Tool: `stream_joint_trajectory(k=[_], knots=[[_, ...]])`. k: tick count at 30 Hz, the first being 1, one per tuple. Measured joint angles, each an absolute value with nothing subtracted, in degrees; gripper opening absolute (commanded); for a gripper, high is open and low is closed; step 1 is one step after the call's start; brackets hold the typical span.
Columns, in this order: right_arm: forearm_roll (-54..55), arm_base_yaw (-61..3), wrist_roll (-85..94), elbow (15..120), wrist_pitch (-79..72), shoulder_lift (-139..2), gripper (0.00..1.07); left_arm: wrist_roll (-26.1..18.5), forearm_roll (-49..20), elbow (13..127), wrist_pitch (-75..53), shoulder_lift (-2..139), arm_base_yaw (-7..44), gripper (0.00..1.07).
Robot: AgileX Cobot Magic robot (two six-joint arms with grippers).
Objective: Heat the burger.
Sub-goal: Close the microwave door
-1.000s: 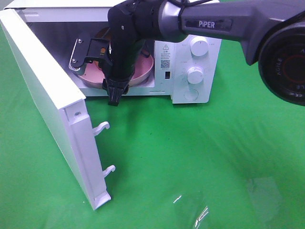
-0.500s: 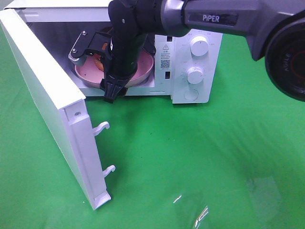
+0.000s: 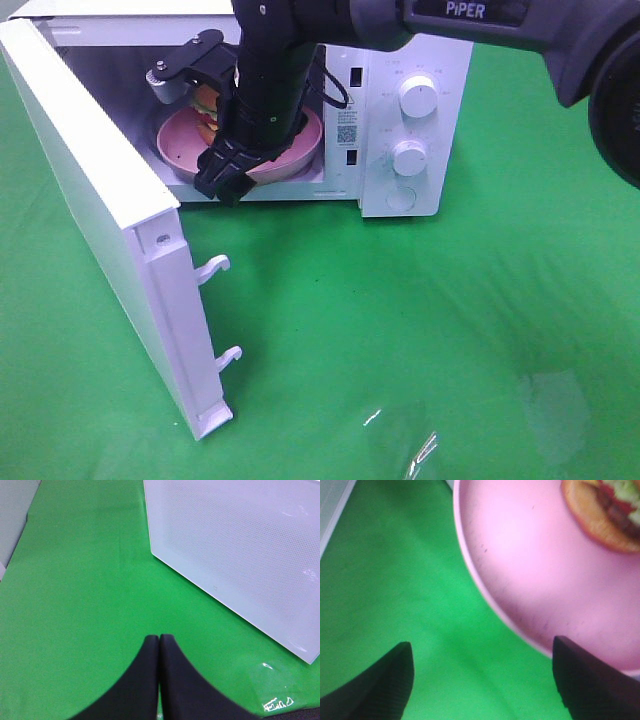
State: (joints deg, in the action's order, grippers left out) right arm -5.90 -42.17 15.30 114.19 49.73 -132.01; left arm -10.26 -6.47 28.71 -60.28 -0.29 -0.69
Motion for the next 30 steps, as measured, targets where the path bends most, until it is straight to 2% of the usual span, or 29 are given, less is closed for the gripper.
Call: stream_joint_trajectory(k=[16, 30], knots=[[-2.23, -42.17, 12.66, 114.19, 63.77, -132.01, 0.74, -10.26, -6.47, 28.71, -60.28, -0.29, -0.69, 0.00], [0.00, -42.17, 9.97, 114.59, 69.33, -132.01, 0.71, -10.26, -6.47, 28.71, -60.28, -0.29, -0.69, 0.00]])
